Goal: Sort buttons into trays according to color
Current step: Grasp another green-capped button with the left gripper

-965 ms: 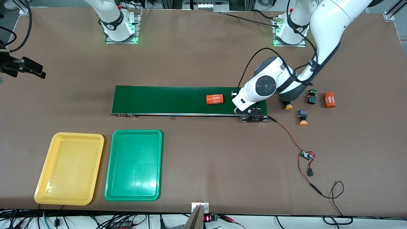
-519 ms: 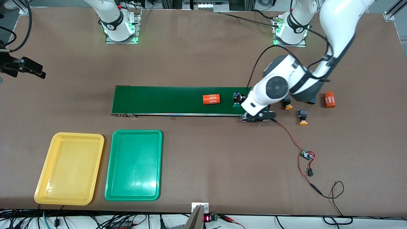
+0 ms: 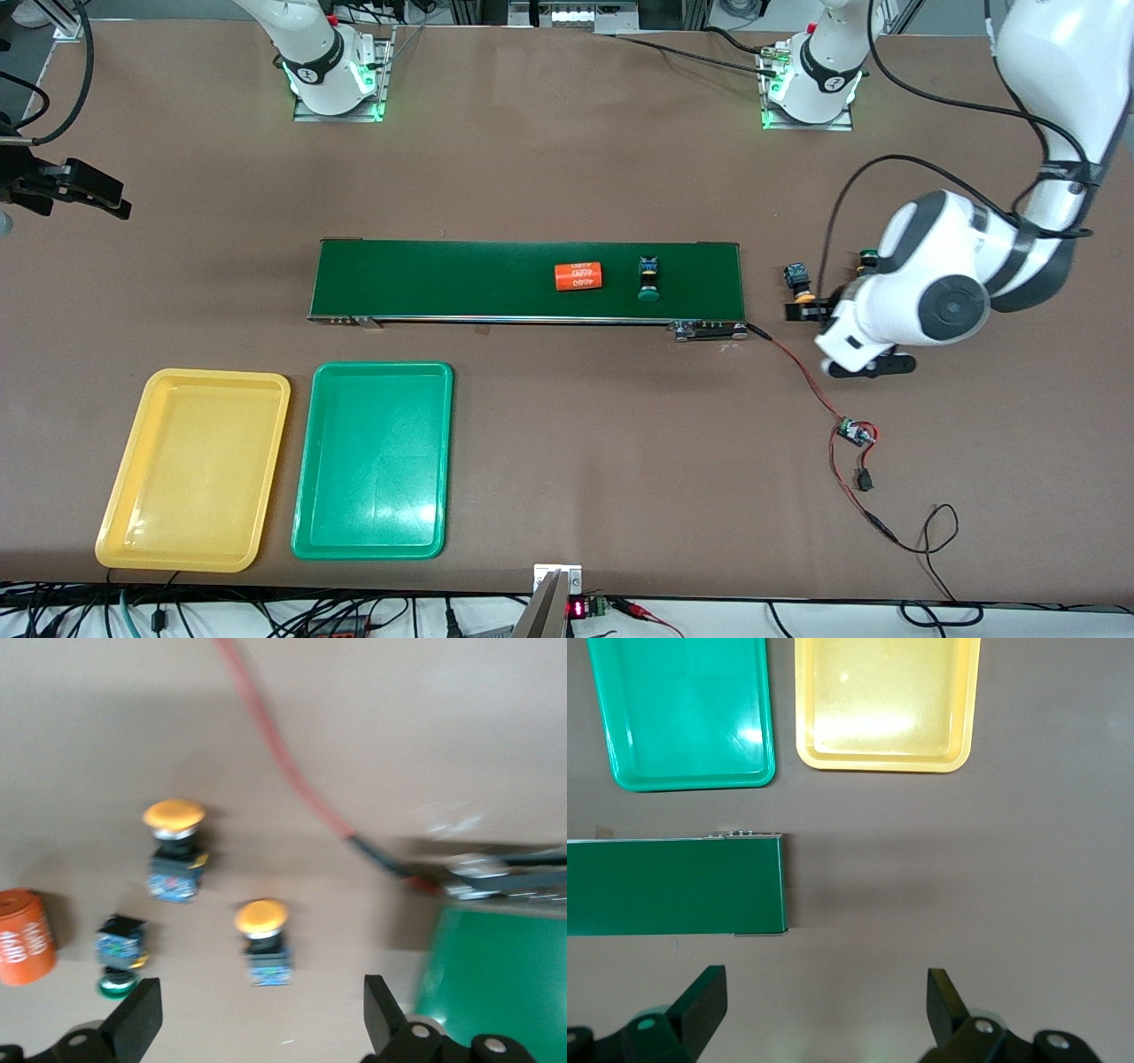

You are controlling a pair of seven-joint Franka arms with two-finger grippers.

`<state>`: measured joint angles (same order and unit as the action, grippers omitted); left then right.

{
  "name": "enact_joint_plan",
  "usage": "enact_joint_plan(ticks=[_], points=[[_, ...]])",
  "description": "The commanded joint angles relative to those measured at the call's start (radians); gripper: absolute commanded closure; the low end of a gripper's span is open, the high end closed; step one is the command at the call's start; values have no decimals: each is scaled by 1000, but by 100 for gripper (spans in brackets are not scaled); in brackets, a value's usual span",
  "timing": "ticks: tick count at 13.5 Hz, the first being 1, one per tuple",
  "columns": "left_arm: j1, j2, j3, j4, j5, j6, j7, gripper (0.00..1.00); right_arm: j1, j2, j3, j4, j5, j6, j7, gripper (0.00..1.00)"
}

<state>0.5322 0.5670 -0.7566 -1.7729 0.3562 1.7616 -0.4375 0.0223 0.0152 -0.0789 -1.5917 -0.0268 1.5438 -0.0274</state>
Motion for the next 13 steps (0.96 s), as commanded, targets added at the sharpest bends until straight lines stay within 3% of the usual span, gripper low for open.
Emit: enact_joint_plan(ticks=[1,4,8,10,13], points=[[29,-15,3,-159,151,4,19,0,2,-3,4,7,-9,-5,-9,0],[117,-16,-1,-213,161,34,74,0,2,3,2,16,-2,-5,-8,0],[241,-19,-3,-338,177,186,155,0,-1,3,2,16,-2,-5,-13,0],[259,-18,2,-394,205,275,154,5,-1,3,2,16,-2,-5,-13,0],[287,-15,3,-405,265,297,154,8,-1,12,2,16,-2,-5,-13,0]])
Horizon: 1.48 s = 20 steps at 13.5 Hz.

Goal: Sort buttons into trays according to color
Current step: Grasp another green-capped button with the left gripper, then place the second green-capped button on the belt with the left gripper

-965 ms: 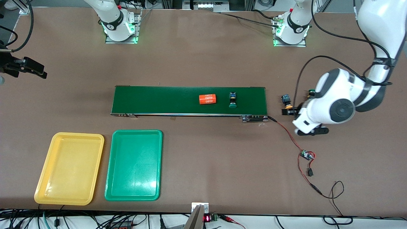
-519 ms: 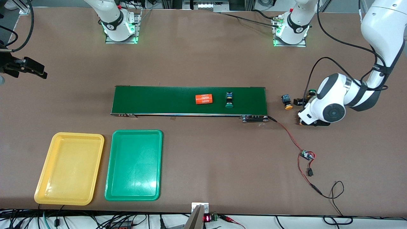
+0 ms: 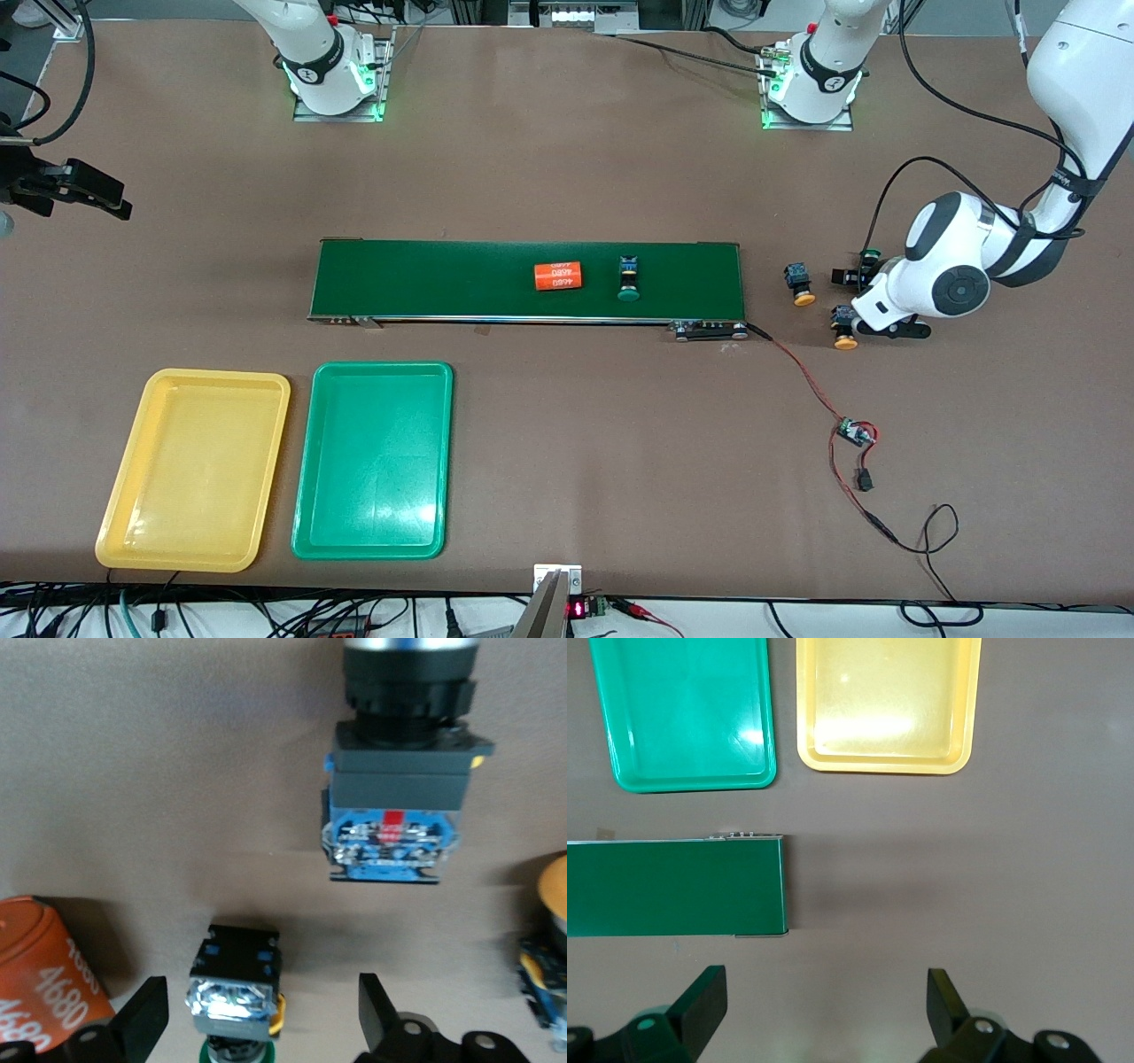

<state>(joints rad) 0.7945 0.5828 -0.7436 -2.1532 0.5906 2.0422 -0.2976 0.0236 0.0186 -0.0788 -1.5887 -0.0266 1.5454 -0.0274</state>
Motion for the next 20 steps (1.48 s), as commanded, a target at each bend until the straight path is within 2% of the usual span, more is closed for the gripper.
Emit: enact_joint_plan(ticks=[1,4,5,6,8,11,14,18,20], points=[[25,-31,-10,-36,31,16,14,15,-2,9,2,13,-3,-7,-12,0],[25,-34,-11,-39,31,12,17,64,-2,9,1,13,-3,-7,-12,0],[25,-34,-16,-37,31,6,17,74,-2,8,1,13,-3,-7,-12,0],[25,-37,-20,-30,31,-5,15,78,-2,7,1,15,-4,-7,-12,0],[25,-43,-95,27,28,-89,6,80,-2,7,1,19,-3,-7,-12,0],[8,-35,-242,185,-18,-235,-11,80,-2,7,1,21,-3,-7,-12,0],[-124,11,-252,292,-81,-246,-64,79,-1,9,1,19,-3,-7,-11,0],[-334,143,-247,427,-87,-240,-337,79,-7,35,-1,21,-4,-4,-12,0],[-415,187,-243,461,-87,-225,-431,79,-5,34,-1,21,-10,-5,-8,0]])
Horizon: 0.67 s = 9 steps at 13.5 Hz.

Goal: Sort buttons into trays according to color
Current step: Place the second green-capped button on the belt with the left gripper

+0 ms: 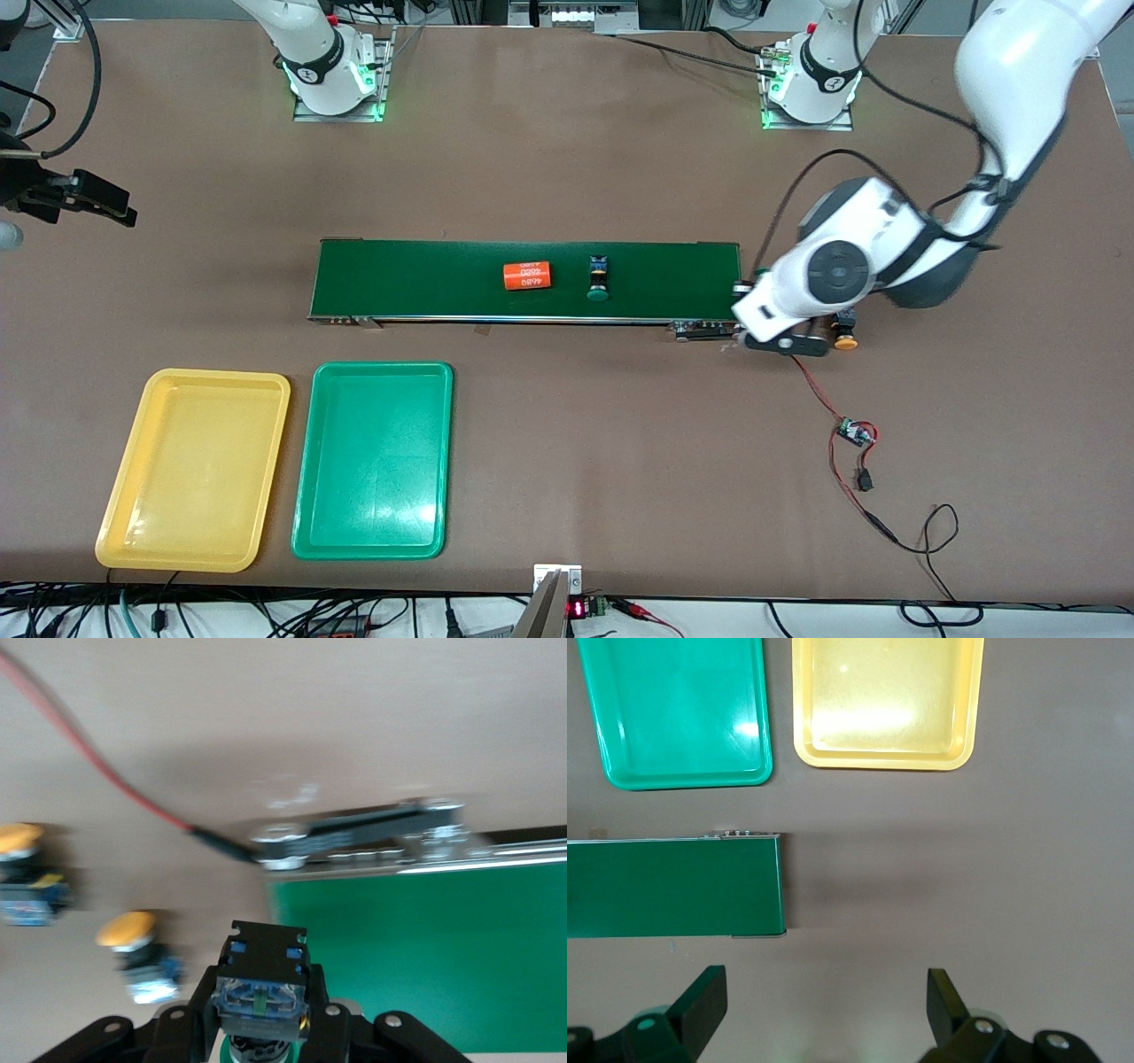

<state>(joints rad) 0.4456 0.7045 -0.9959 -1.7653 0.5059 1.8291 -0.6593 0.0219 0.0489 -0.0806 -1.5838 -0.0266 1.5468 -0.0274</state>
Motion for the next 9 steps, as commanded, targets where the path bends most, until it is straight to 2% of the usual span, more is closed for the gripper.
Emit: enact_joint_plan(ticks=[1,4,5,7,8,9], points=[[-94,79,10,73,-3,25,-103,79,-6,2,-4,28,-6,-8,-8,0],[-195,128,42,69,8,113,-233,79,-13,5,-7,47,17,4,4,0],[-227,128,63,70,6,120,-244,69,-8,6,-4,44,17,4,4,0],[-234,125,65,66,6,121,-264,11,-2,12,-1,47,7,4,-5,0],[-226,118,63,64,6,108,-264,0,-3,12,-1,47,8,6,-9,0],[-217,112,60,70,6,98,-255,0,-8,12,-1,47,8,7,-11,0]])
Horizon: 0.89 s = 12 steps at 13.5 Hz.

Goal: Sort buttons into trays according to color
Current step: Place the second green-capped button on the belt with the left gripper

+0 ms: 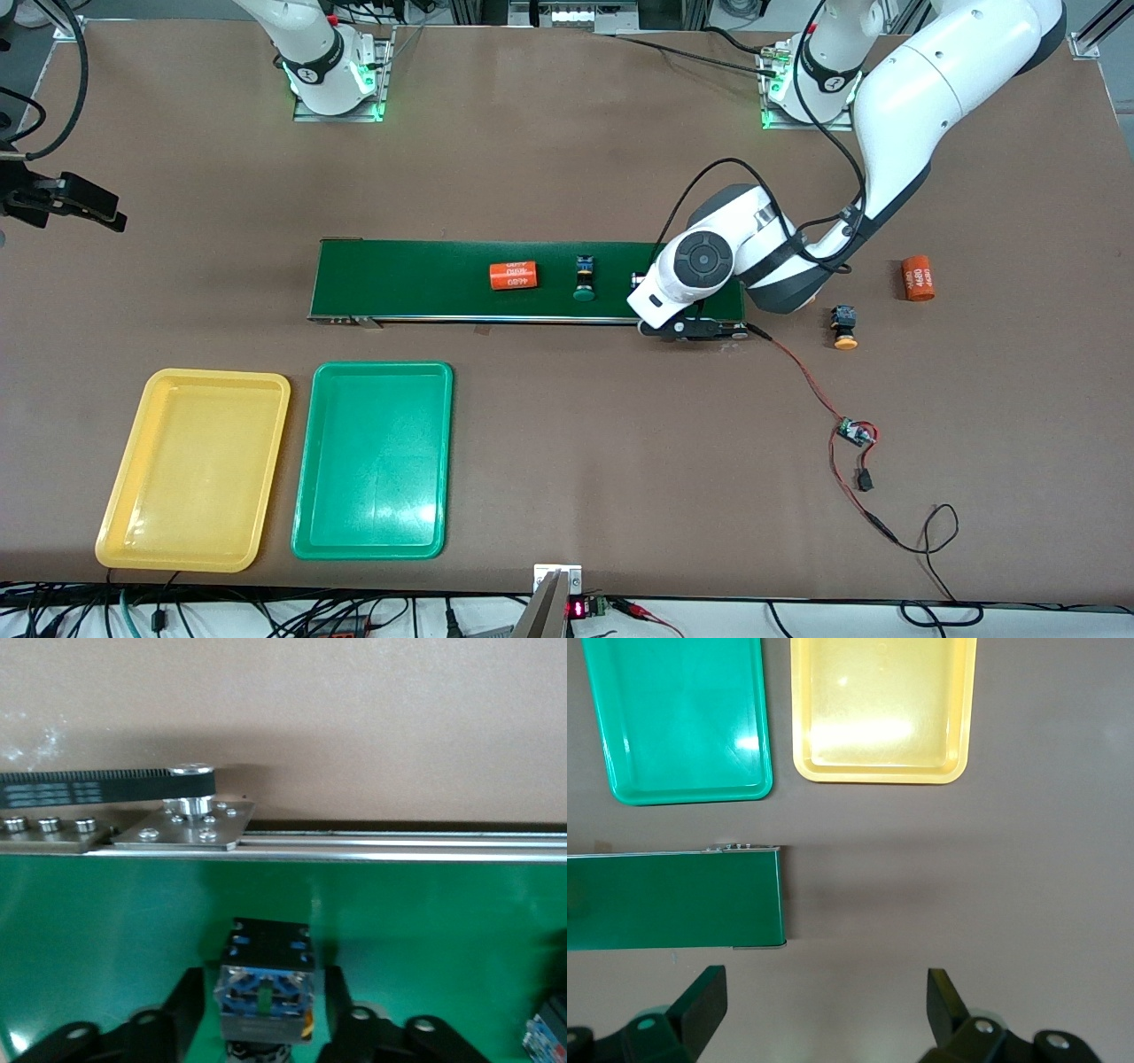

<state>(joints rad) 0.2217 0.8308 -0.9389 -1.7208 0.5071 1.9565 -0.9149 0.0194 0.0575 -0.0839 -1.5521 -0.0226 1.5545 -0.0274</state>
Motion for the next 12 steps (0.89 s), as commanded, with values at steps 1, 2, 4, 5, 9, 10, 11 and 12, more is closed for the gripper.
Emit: enact_joint_plan(ticks=[1,2,4,5,9,10,11,12], points=[[20,-36,-4,33,5,-59,2,0,-7,4,3,15,6,-5,-13,0],[45,-51,-17,50,4,-92,4,0,-3,1,1,9,9,-17,-13,0],[105,-55,-93,131,2,-201,20,0,1,-2,3,9,-2,-17,-6,0],[129,-55,-113,179,1,-262,43,0,-3,-5,1,9,0,-19,3,0],[284,-62,-147,260,10,-441,201,0,-4,-7,-2,12,6,-13,6,0],[298,-71,-130,260,10,-435,282,0,-1,-7,4,12,0,-5,4,0],[300,-116,-73,257,10,-439,380,0,4,-5,6,12,-8,-1,4,0],[291,-163,5,247,4,-432,471,0,2,1,6,12,-10,6,4,0]])
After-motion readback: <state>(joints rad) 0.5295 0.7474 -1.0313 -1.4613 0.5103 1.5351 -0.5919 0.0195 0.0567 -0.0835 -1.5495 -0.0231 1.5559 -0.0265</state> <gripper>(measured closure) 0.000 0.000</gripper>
